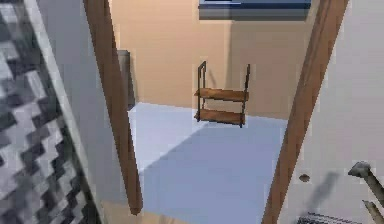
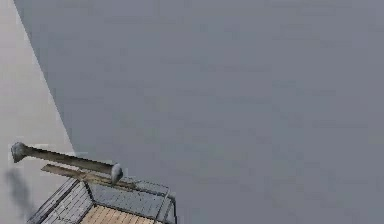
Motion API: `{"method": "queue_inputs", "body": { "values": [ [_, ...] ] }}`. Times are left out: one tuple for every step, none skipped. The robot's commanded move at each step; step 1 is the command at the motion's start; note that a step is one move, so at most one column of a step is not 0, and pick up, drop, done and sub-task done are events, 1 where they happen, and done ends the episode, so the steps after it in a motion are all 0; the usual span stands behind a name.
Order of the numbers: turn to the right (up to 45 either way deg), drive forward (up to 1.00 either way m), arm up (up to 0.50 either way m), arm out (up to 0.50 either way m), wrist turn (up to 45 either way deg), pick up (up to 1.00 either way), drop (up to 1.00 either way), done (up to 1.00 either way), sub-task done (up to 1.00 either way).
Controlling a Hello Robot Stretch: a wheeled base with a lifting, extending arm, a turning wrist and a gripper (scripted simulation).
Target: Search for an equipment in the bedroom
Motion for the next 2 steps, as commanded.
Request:
{"method": "queue_inputs", "body": {
  "values": [
    [0.0, 0.60, 0.00, 0.00, 0.0, 0.00, 0.00, 0.00, 0.00],
    [27.0, 0.00, 0.00, 0.00, 0.0, 0.00, 0.00, 0.00, 0.00]
  ]
}}
